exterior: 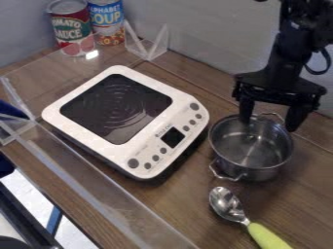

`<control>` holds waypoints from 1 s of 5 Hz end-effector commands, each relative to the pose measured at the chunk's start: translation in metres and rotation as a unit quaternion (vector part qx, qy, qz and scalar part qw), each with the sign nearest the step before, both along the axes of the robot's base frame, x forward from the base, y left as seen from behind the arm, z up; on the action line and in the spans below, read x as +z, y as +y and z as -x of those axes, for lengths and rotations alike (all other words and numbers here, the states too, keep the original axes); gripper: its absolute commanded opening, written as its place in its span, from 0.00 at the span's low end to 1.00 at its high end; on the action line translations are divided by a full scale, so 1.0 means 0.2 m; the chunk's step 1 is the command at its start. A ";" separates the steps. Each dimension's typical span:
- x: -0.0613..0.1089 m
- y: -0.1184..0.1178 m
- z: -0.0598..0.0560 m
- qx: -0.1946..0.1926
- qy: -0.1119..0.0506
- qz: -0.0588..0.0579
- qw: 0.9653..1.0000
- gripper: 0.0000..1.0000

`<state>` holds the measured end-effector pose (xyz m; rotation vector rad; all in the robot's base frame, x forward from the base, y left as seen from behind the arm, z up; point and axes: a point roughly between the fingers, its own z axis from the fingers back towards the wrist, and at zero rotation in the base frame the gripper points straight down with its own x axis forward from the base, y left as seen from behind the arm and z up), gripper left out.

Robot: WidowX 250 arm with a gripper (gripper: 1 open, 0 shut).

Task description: Remove silver pot from the white and black stove top and place it on the table

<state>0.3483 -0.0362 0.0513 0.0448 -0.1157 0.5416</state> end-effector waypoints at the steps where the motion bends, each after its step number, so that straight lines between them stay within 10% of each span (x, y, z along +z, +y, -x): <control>1: 0.10 0.05 -0.02 0.014 -0.022 -0.005 1.000 1.00; 5: 0.01 0.06 0.03 -0.032 -0.018 0.003 0.999 1.00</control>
